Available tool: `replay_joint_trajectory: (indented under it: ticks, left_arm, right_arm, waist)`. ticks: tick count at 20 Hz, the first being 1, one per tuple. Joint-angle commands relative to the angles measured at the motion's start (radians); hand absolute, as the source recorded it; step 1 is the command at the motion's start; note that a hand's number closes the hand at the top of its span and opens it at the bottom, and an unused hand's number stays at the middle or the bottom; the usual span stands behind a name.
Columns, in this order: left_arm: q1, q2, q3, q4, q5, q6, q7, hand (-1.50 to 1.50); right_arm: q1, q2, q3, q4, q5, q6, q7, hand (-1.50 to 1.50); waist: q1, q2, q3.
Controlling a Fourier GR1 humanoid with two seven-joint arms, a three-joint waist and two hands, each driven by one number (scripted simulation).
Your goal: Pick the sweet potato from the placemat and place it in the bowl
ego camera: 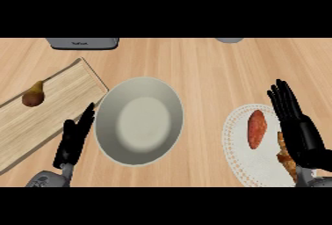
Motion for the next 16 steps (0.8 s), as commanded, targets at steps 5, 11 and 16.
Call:
replay_joint_trajectory:
  ticks: [5, 11, 16]
  left_arm:
    - [-0.163, 0.079, 0.194, -0.147, 0.037, 0.001, -0.155, 0.0]
    - [-0.154, 0.096, 0.286, -0.165, 0.116, -0.045, -0.185, 0.0]
    - [-0.156, 0.098, 0.327, -0.156, 0.103, -0.065, -0.189, 0.0]
  right_arm:
    - [-0.19, 0.098, 0.098, -0.048, -0.112, 0.143, 0.074, -1.5]
    - [-0.081, 0.101, 0.113, 0.015, 0.358, -0.289, -0.056, -1.5]
    - [-0.003, 0.025, 0.204, -0.171, 0.512, -0.28, 0.079, -1.5]
  waist:
    - [0.068, 0.013, 0.013]
    - [0.01, 0.015, 0.012]
    - [-0.003, 0.017, 0.013]
